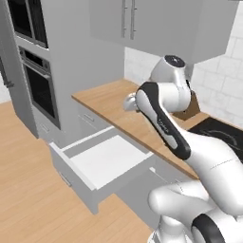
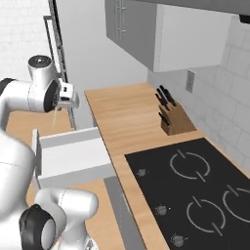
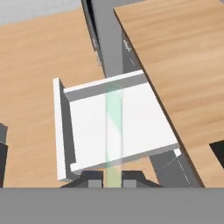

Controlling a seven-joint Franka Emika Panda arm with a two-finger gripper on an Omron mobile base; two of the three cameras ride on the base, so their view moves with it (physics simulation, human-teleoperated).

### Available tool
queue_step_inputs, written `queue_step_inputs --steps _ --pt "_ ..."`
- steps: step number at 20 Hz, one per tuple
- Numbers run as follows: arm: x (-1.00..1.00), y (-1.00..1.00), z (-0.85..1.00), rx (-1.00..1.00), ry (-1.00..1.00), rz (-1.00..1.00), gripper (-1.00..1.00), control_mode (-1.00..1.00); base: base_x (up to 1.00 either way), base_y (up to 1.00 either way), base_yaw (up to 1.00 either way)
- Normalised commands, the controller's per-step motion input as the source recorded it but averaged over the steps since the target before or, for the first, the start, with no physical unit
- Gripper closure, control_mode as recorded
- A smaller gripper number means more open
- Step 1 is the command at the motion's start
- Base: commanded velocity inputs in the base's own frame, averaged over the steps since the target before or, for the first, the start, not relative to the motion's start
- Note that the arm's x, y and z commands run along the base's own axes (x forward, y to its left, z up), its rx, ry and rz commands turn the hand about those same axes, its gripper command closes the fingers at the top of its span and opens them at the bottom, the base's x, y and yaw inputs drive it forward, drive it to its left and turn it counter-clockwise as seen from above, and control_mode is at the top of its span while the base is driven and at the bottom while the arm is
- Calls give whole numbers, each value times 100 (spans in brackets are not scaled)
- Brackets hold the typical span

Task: Take a straw from the drawer in front and place it inside the glass cup on the dining counter.

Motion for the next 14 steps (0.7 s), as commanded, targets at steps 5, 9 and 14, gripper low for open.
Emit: queue_step_inputs --steps 5,9,14 --pt "0 0 0 0 0 0 100 100 -98 50 43" --pt "0 0 0 0 0 0 100 100 -67 99 65" --pt "0 0 0 0 0 0 100 100 -23 86 64"
